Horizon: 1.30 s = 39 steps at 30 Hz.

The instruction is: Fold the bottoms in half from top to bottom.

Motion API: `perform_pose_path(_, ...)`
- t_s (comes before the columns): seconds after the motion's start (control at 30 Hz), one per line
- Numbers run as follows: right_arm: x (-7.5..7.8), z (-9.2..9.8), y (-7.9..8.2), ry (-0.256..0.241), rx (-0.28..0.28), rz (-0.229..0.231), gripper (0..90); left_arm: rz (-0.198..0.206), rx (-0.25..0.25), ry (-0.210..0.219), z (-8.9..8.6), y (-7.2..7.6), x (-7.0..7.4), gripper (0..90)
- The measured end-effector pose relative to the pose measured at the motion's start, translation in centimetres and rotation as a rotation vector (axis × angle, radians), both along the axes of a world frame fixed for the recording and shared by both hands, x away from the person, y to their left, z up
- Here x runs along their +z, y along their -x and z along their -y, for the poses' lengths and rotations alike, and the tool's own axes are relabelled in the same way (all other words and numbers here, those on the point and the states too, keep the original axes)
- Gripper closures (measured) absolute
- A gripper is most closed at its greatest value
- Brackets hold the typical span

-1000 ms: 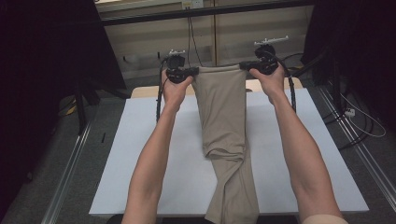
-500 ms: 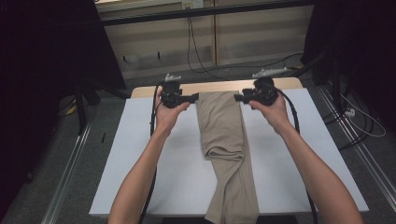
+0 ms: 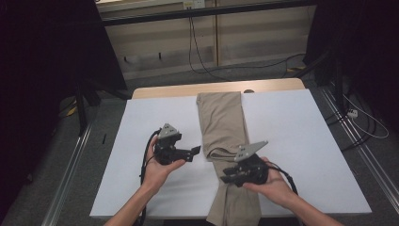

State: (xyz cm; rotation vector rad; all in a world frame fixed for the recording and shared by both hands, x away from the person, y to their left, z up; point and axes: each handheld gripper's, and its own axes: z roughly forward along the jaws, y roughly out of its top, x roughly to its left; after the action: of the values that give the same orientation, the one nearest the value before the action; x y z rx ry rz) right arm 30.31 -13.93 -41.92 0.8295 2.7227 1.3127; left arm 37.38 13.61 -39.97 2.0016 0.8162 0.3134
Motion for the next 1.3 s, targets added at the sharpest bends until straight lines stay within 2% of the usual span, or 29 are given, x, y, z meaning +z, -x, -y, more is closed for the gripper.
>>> perform_pose_path(0.07, -0.1, -0.7, 1.0, -0.003, 0.038, -0.007, 70.1, 0.022, 0.013, 0.006, -0.6, 1.1, 0.1, 8.4)
perform_pose_path(0.1, -0.1, -1.1, 1.6, -0.006, 0.058, -0.010, 71.0, 0.019, 0.025, 0.015, -0.9, 1.7, 0.0, 8.3)
perform_pose_path(0.17, -0.6, -2.1, 2.5, -0.011, 0.103, -0.002, 75.9, 0.027, 0.015, 0.023, -1.2, 2.3, -0.5, 8.4)
perform_pose_path(0.27, -1.3, -3.5, 3.0, 0.009, 0.163, -0.019, 75.5, 0.016, 0.002, -0.010, -1.2, 2.3, -1.3, 9.2)
perform_pose_path(0.33, -1.7, -4.4, 3.5, 0.052, 0.205, 0.012, 71.2, 0.004, 0.005, 0.011, -1.1, 2.2, -1.4, 9.3)
perform_pose_path(0.43, -1.9, -5.0, 3.8, 0.096, 0.245, 0.018, 60.3, 0.004, 0.002, 0.006, -1.1, 2.2, -1.8, 9.8)
perform_pose_path(0.47, -2.2, -5.0, 4.0, 0.110, 0.226, 0.045, 58.0, -0.002, 0.001, 0.002, -1.1, 2.2, -1.9, 9.8)
perform_pose_path(0.5, -2.5, -5.1, 4.1, 0.121, 0.229, 0.048, 57.2, -0.012, -0.002, -0.006, -1.0, 2.1, -2.1, 9.8)
perform_pose_path(0.57, -2.7, -5.0, 4.4, 0.126, 0.243, 0.087, 59.0, -0.023, 0.001, -0.004, -0.9, 2.0, -2.2, 9.8)
perform_pose_path(0.63, -2.7, -4.9, 4.5, 0.136, 0.231, 0.107, 71.7, -0.024, -0.001, -0.004, -0.9, 2.0, -2.3, 9.9)
perform_pose_path(0.7, -2.7, -4.7, 4.4, 0.127, 0.223, 0.091, 89.5, -0.027, -0.001, -0.013, -0.9, 1.9, -2.4, 10.2)
perform_pose_path(0.77, -2.7, -4.7, 4.3, 0.121, 0.217, 0.071, 90.0, -0.031, 0.004, -0.015, -0.9, 1.9, -2.4, 10.6)
perform_pose_path(0.83, -2.5, -4.6, 4.1, 0.094, 0.223, 0.048, 90.0, -0.017, 0.023, -0.011, -0.9, 1.9, -2.4, 11.6)
perform_pose_path(0.9, -1.9, -4.3, 3.6, 0.037, 0.214, 0.031, 90.0, -0.015, 0.026, 0.002, -1.0, 1.9, -2.3, 11.4)
perform_pose_path(0.97, -1.0, -4.0, 3.1, -0.009, 0.191, 0.032, 90.0, -0.014, 0.041, -0.006, -1.1, 1.9, -2.3, 11.4)
perform_pose_path(1.07, 0.3, -3.2, 1.9, -0.069, 0.125, 0.042, 90.0, 0.004, 0.086, 0.010, -1.3, 1.7, -2.3, 12.2)
perform_pose_path(1.13, 0.9, -2.6, 1.0, -0.112, 0.076, 0.045, 90.0, 0.009, 0.087, 0.017, -1.4, 1.5, -2.3, 12.2)
perform_pose_path(1.2, 1.7, -2.0, -0.1, -0.157, 0.004, 0.048, 90.0, 0.004, 0.089, 0.008, -1.3, 1.4, -2.4, 12.2)
perform_pose_path(1.3, 2.6, -1.5, -1.9, -0.172, -0.063, 0.073, 90.0, -0.005, 0.080, 0.001, -1.2, 1.3, -2.5, 12.0)
